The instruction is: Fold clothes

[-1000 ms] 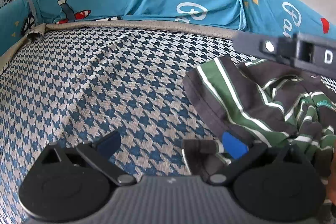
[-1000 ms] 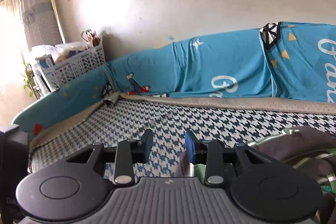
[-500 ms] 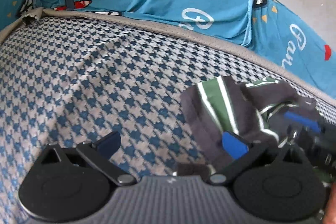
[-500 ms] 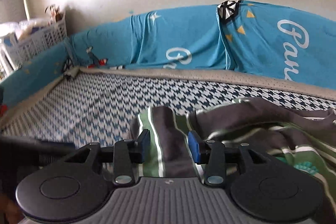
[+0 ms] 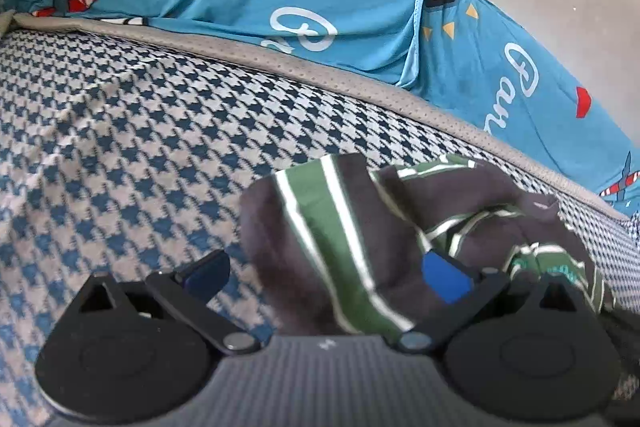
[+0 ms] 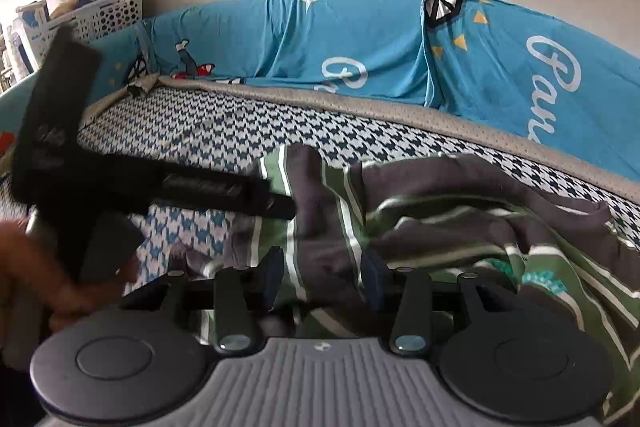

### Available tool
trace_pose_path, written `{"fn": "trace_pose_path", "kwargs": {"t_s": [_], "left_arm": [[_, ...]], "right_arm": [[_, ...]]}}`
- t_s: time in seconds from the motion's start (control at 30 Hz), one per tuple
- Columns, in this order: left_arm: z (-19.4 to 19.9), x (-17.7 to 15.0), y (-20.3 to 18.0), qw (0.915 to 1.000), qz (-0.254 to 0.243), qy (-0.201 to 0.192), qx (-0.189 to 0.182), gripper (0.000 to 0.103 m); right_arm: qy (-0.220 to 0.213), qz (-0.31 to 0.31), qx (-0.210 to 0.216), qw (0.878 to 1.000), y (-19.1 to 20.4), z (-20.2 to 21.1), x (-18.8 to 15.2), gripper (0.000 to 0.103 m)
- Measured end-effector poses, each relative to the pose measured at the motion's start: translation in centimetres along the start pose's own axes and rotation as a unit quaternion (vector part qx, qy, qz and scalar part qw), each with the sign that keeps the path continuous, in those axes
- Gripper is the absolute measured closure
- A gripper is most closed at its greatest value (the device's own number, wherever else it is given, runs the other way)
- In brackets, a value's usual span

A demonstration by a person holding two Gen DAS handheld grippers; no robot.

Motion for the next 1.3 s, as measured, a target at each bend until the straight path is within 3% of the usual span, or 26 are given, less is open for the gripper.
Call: {"fn": "trace_pose_path", "kwargs": {"t_s": [0.27, 0.57, 0.63, 0.7, 0.83, 0.9, 0.97, 1.17, 1.3], "left_arm": [[-2.3, 1.7, -0.4, 0.9996, 0.025, -0.009, 0.013, 0.000], [-3.7, 1.1, -2.4, 0.9987, -0.014, -0.031, 0.037, 0.003], [-3.7, 0.9, -2.8, 0.9987, -0.022, -0.035, 0.031, 0.014], [-3.7, 0.8, -3.2, 0.9984, -0.032, -0.037, 0.027, 0.041], [-3.6, 0.7, -3.3, 0.9988, -0.028, -0.039, 0.012, 0.064], [-3.7, 0.6, -3.4, 0.9990, -0.028, -0.036, 0.000, 0.082], [-3.8, 0.2, -3.8, 0.9988, -0.036, -0.033, -0.005, 0.091], [-3.4, -0.3, -4.4, 0.9971, -0.053, -0.054, -0.005, 0.095], [-1.8, 0.6, -4.9, 0.9904, -0.085, -0.106, 0.022, 0.096]], "right_arm": [[0.002, 0.013, 0.002, 1.000, -0.1, 0.9, -0.7, 0.061], [0.004, 0.016, 0.005, 1.000, -0.3, 0.9, -1.1, 0.061], [0.004, 0.018, 0.006, 1.000, -0.4, 0.9, -1.2, 0.061], [0.005, 0.019, 0.006, 1.000, -0.4, 1.0, -1.3, 0.061], [0.005, 0.016, 0.004, 1.000, -0.7, 0.9, -1.3, 0.061], [0.005, 0.014, 0.003, 1.000, -0.8, 1.0, -1.3, 0.061], [0.004, 0.013, 0.003, 1.000, -0.8, 1.0, -1.2, 0.061], [0.005, 0.010, 0.003, 1.000, -0.8, 0.9, -1.1, 0.061], [0.005, 0.005, 0.003, 1.000, -0.9, 0.9, -1.0, 0.061]]}}
Point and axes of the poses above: each gripper's, at about its wrist camera, not at the fingertips, and z roughly against the way its jaws point, y to its left, x to its top, the point moved 1 cm from there along -z, roughly the way its jaws point, and after that the axes turned 7 degrees about z, right-handed, at the moved point
